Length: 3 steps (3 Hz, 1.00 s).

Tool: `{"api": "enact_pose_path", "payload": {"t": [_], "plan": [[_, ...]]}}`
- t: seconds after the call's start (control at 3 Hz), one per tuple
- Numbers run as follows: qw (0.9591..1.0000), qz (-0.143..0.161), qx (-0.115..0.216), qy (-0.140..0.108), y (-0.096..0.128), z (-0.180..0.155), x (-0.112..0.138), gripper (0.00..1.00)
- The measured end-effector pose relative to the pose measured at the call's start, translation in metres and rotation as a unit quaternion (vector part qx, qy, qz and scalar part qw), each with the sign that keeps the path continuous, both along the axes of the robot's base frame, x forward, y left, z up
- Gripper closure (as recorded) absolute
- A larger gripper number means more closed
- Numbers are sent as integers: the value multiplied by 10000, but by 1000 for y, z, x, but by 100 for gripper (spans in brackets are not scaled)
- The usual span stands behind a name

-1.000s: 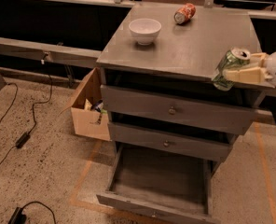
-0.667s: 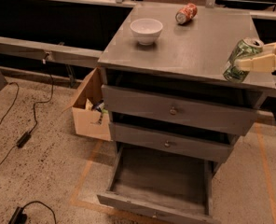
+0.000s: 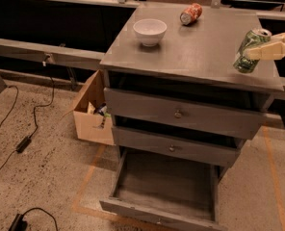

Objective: Pick green can from bottom drawer and place on counter

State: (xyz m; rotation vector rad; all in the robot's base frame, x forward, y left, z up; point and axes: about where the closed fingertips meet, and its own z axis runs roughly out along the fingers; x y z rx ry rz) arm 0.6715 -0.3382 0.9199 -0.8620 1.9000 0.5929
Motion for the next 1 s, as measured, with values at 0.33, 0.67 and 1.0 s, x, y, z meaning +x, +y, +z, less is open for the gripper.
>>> {"api": "enact_pose_path", "payload": {"t": [0.33,0.67,1.0], "plan": [[9980,-121,-23,-613,-2,29,30,100],[9968,24,-138,-790,10,30,47,100],[9967,222,-218,-744,24,18,57,100]]}}
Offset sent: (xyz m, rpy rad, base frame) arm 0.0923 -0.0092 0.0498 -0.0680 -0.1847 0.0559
